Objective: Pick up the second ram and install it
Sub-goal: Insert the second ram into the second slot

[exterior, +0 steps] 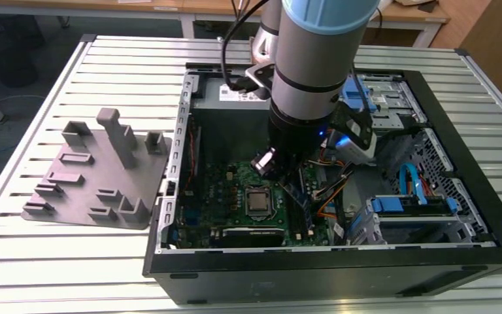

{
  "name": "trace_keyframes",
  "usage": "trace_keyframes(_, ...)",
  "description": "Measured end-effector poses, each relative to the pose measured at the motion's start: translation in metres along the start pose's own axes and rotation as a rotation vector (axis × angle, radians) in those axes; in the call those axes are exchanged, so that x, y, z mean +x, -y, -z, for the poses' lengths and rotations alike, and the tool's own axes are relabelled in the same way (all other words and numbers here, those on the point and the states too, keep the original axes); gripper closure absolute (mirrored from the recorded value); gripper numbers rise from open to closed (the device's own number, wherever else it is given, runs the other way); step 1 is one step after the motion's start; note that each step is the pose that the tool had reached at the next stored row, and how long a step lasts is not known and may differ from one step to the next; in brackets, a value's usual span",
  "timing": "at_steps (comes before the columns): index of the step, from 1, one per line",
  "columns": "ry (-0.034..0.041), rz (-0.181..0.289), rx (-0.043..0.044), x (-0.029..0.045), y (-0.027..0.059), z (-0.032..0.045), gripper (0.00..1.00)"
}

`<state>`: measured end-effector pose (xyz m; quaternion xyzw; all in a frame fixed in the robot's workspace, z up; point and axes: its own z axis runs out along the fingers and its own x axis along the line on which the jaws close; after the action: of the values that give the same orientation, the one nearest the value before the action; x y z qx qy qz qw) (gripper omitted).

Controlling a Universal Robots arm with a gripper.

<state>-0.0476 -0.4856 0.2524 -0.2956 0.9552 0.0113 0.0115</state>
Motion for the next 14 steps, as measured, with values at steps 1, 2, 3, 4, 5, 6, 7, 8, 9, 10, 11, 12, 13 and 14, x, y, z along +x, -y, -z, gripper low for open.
trace_keyframes(1, 0.0001, -0.007, 0.0002, 0.0, 0.0, 0.0, 0.89)
trace_keyframes(2, 0.0002, -0.014, 0.0004, 0.0, 0.0, 0.0, 0.89)
trace_keyframes(3, 0.0003, -0.021, 0.0006, 0.0, 0.0, 0.0, 0.89)
trace_keyframes(4, 0.0004, -0.028, 0.0008, 0.0, 0.0, 0.0, 0.89)
trace_keyframes(5, 0.0005, -0.035, 0.001, 0.0, 0.0, 0.0, 0.89)
trace_keyframes(6, 0.0006, -0.042, 0.0012, 0.0, 0.0, 0.0, 0.89)
trace_keyframes(7, 0.0007, -0.049, 0.0014, 0.0, 0.0, 0.0, 0.89)
trace_keyframes(8, 0.0008, -0.055, 0.0015, 0.0, 0.0, 0.0, 0.89)
trace_keyframes(9, 0.0009, -0.063, 0.0018, 0.0, 0.0, 0.0, 0.89)
trace_keyframes(10, 0.001, -0.07, 0.002, 0.0, 0.0, 0.0, 0.89)
trace_keyframes(11, 0.0011, -0.076, 0.0022, 0.0, 0.0, 0.0, 0.89)
trace_keyframes(12, 0.0012, -0.083, 0.0023, 0.0, 0.0, -0.0001, 0.89)
trace_keyframes(13, 0.0013, -0.09, 0.0026, 0.0, 0.0, -0.0001, 0.89)
trace_keyframes(14, 0.0014, -0.096, 0.0027, 0.0, 0.0, -0.0001, 0.89)
